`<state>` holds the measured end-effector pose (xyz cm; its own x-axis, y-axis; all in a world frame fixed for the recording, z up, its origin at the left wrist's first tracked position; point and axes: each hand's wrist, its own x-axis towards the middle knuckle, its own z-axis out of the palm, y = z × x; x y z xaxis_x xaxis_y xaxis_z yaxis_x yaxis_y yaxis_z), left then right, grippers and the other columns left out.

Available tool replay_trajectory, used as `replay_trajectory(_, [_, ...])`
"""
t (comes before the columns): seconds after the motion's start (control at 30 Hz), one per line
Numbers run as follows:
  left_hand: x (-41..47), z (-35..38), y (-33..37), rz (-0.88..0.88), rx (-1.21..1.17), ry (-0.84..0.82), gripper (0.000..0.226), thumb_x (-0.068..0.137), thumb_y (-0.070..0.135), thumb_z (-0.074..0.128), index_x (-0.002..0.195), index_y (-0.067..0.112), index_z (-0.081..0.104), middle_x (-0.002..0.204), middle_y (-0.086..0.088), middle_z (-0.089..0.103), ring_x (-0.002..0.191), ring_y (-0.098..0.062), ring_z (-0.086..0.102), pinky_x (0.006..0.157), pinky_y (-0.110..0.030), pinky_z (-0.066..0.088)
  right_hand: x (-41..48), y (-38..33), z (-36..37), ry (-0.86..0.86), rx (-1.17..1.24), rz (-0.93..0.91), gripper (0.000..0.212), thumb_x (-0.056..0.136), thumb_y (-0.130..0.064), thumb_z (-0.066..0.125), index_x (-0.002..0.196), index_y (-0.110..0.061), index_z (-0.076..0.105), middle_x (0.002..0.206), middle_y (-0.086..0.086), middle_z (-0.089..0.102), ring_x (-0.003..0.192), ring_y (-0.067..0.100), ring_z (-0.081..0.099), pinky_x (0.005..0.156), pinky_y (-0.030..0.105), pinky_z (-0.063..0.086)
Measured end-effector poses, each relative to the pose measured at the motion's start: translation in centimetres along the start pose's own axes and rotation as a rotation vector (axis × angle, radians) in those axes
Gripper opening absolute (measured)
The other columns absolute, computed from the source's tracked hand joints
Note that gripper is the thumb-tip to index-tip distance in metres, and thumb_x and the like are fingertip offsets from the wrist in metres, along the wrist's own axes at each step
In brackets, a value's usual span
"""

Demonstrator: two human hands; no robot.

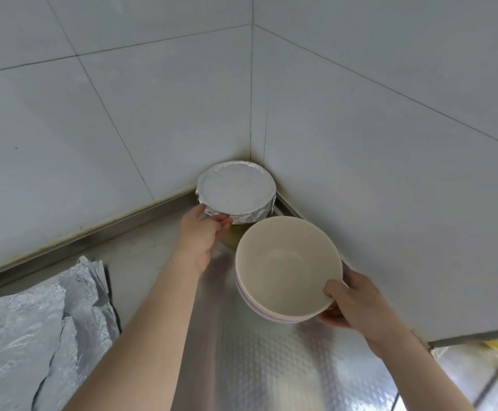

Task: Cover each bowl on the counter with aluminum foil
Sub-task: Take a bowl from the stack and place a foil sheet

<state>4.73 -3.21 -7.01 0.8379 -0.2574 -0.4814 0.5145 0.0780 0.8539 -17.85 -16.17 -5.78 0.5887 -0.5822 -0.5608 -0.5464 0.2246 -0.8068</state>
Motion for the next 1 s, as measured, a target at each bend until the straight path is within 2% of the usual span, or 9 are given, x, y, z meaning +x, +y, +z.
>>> replay_trajectory(0.17, [-0.4, 0.4, 0.4, -0.038, 0.016, -0.076, 0.060, 0.087, -0.023, 0.039, 0.142, 0.001, 0.038, 0.100, -0.018, 0.062, 0.096, -0.026, 0.064, 0.087, -0.030, 0.054, 0.1, -0.4, 0.8, -0.001, 0.001, 0.010, 0.017, 0.093, -0.007, 0.049, 0.099, -0.012, 0.064, 0.096, 0.020, 0.069, 0.077, 0.033, 0.069, 0.062, 0.034, 0.061])
replay_trajectory(0.27, [-2.6, 0.1, 0.6, -0.009, 0.182, -0.093, 0.026, 0.092, -0.001, 0.052, 0.116, 0.005, 0.062, 0.090, -0.011, 0.068, 0.067, -0.012, 0.065, 0.059, -0.021, 0.055, 0.2, -0.4, 1.3, -0.006, 0.016, 0.016, 0.015, 0.096, -0.016, 0.052, 0.101, -0.009, 0.064, 0.094, 0.021, 0.070, 0.076, 0.033, 0.070, 0.062, 0.034, 0.061])
replay_trajectory(0.33, [-4.5, -0.4, 0.3, -0.027, 0.329, -0.081, 0.015, 0.093, 0.016, 0.056, 0.107, 0.022, 0.060, 0.095, -0.003, 0.068, 0.068, -0.008, 0.064, 0.054, -0.020, 0.051, 0.3, -0.4, 1.5, -0.009, 0.021, 0.014, 0.020, 0.097, -0.022, 0.053, 0.105, -0.008, 0.064, 0.092, 0.022, 0.070, 0.077, 0.035, 0.071, 0.061, 0.035, 0.061])
replay_trajectory(0.47, [-7.5, -2.8, -1.8, -0.019, 0.576, -0.184, 0.039, 0.089, 0.011, 0.060, 0.121, 0.029, 0.047, 0.114, 0.003, 0.063, 0.090, -0.012, 0.065, 0.074, -0.036, 0.058, 0.1, -0.8, 2.0, -0.056, 0.024, 0.008, 0.032, 0.098, -0.036, 0.052, 0.107, -0.008, 0.064, 0.085, 0.022, 0.072, 0.075, 0.034, 0.072, 0.058, 0.033, 0.060])
replay_trajectory(0.53, [-8.0, -4.0, -2.5, 0.038, 0.675, -0.120, 0.037, 0.088, 0.007, 0.054, 0.117, 0.029, 0.047, 0.111, 0.004, 0.061, 0.090, -0.017, 0.065, 0.077, -0.041, 0.058, -0.3, -1.1, 2.6, -0.105, 0.003, 0.018, 0.035, 0.099, -0.044, 0.046, 0.109, -0.014, 0.063, 0.084, 0.022, 0.072, 0.074, 0.032, 0.072, 0.059, 0.032, 0.060])
replay_trajectory(0.63, [-8.2, -5.6, -2.0, 0.240, 0.963, 0.129, 0.028, 0.085, 0.013, 0.058, 0.110, 0.025, 0.055, 0.093, 0.009, 0.061, 0.083, -0.018, 0.058, 0.071, -0.029, 0.045, -0.4, -1.1, 4.0, -0.181, 0.037, 0.073, 0.035, 0.098, -0.054, 0.036, 0.112, -0.027, 0.054, 0.085, 0.021, 0.073, 0.081, 0.035, 0.072, 0.068, 0.038, 0.060])
replay_trajectory(0.8, [-9.0, -8.4, -1.0, 0.352, 1.125, 0.340, 0.005, 0.088, 0.022, 0.058, 0.087, 0.021, 0.062, 0.077, 0.006, 0.060, 0.074, -0.020, 0.056, 0.063, -0.027, 0.035, -0.8, -0.4, 6.8, -0.267, 0.097, 0.129, 0.042, 0.100, -0.053, 0.034, 0.131, -0.028, 0.049, 0.093, 0.018, 0.074, 0.086, 0.036, 0.071, 0.070, 0.037, 0.058])
replay_trajectory(0.9, [-9.2, -9.9, -0.4, 0.379, 1.210, 0.374, 0.032, 0.093, 0.024, 0.050, 0.065, 0.011, 0.054, 0.059, -0.001, 0.053, 0.062, -0.025, 0.056, 0.051, -0.030, 0.032, -0.9, -0.5, 8.3, -0.303, 0.122, 0.100, 0.042, 0.101, -0.047, 0.036, 0.132, -0.023, 0.051, 0.098, 0.020, 0.072, 0.090, 0.034, 0.071, 0.077, 0.040, 0.058])
replay_trajectory(1.0, [-8.8, -11.3, -0.1, 0.340, 1.180, 0.375, 0.044, 0.096, 0.028, 0.045, 0.058, 0.006, 0.055, 0.054, -0.006, 0.059, 0.054, -0.023, 0.057, 0.053, -0.033, 0.048, -1.0, -1.1, 10.0, -0.352, 0.200, 0.079, 0.035, 0.102, -0.039, 0.041, 0.129, -0.021, 0.054, 0.114, 0.015, 0.068, 0.093, 0.033, 0.071, 0.082, 0.040, 0.058])
